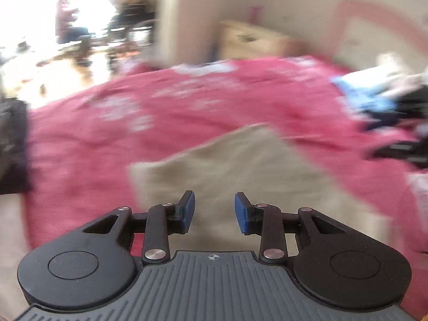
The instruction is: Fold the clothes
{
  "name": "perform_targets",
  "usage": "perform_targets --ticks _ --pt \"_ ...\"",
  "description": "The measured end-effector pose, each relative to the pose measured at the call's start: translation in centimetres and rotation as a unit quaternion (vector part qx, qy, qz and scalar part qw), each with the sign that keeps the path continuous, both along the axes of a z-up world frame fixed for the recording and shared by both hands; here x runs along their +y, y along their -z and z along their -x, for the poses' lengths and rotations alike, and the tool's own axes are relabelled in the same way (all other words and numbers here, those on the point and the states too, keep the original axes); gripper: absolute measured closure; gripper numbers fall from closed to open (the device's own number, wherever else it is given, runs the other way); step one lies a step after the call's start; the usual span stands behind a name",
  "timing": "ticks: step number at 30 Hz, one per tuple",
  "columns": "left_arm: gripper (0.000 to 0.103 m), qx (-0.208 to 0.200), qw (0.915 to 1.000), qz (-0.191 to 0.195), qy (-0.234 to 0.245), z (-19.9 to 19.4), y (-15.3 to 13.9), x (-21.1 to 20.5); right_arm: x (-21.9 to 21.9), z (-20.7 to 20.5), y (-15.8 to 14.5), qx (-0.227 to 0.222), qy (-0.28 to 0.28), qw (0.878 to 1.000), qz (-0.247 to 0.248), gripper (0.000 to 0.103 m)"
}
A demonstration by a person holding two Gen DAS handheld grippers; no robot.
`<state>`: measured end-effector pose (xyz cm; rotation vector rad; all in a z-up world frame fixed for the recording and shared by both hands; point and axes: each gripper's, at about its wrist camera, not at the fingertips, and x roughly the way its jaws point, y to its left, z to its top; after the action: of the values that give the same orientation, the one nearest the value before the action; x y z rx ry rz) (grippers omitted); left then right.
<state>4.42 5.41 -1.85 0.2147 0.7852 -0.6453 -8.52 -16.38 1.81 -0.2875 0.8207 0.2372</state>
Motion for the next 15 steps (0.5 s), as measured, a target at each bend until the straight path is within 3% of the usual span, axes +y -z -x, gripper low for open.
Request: perform_targets --ticks 1,3,6,9,12,15 --pt "0.072 0.006 0.9997 -0.007 -0.025 -0.5 0.5 0.3 -0.2 -0.1 0.6 0.024 0.012 0.999 -0.030 0.068" --pt "0.072 0.013 0.9986 0.015 -0.050 -0.5 0.4 1.2 -0.7 0.3 2.2 0.076 0.035 0.994 -0.072 0.076" --pt "0.071 -0.010 0.9980 0.010 -0.061 0.8 -0.6 1.3 -1.4 1.4 4.5 0.136 0.054 0.986 -0.082 0.086" --pt "0.071 -0.039 0.9981 0.018 -0.044 1.9 -2.2 0.6 -3.4 1.2 4.5 0.141 0.081 0.980 -0.117 0.086" --pt "0.069 -0.045 0.9984 0.033 -0.002 2.3 -2.6 -1.3 -5.7 -0.4 4.5 0.165 0.121 0.955 -0.215 0.086" --pt "0.069 -0.031 0.9986 0.019 0.037 2.4 -1.1 -4.0 -6.2 -1.4 5.2 0.190 0.140 0.936 -0.261 0.084"
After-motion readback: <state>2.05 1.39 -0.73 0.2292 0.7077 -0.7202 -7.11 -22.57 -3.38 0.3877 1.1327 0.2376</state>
